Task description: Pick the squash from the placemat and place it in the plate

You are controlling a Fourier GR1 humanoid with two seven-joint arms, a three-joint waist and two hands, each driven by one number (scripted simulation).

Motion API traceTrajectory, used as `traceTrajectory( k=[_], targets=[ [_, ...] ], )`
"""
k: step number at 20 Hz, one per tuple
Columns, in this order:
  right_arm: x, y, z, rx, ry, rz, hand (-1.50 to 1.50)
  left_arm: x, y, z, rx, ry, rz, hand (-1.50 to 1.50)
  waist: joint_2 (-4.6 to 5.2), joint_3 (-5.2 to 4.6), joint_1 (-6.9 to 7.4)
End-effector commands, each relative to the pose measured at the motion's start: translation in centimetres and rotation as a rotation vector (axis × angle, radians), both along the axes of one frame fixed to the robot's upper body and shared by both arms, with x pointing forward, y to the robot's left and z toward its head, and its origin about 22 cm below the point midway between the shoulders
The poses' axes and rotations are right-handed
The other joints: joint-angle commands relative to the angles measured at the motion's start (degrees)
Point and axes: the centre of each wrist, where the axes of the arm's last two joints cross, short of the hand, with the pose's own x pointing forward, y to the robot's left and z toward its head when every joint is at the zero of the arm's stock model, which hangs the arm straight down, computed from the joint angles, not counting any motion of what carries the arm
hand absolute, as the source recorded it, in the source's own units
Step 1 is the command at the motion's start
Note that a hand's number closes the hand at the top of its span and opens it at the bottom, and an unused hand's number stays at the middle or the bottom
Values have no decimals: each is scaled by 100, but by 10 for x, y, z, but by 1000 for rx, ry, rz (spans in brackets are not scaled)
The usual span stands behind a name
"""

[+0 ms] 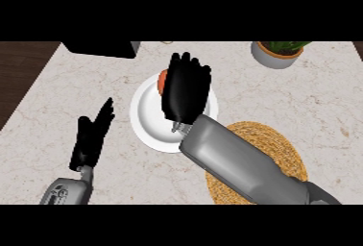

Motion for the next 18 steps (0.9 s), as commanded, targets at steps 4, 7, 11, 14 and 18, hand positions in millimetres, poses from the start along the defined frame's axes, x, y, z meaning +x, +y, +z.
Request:
traceTrajectory(
  k=[4,7,11,14,18],
  targets=[
    [10,4,-5,151,53,-251,150,0,-4,-4,3,-5,10,0,28,7,-125],
    [19,-4,-18,162,78,-273,150,-2,5,-2,-5,0,18,0,35,13,-176],
    [21,-10,-40,136,131,-307,150,-11,2,-11,4,-17,23,0,24,12,-187],
    [29,-23,-52,180,245,-311,150,0,-2,0,-14,-16,21,0,47,18,-237],
    [33,-29,-62,255,335,-268,150,7,13,0,1,-9,26,0,86,17,-186]
  ],
)
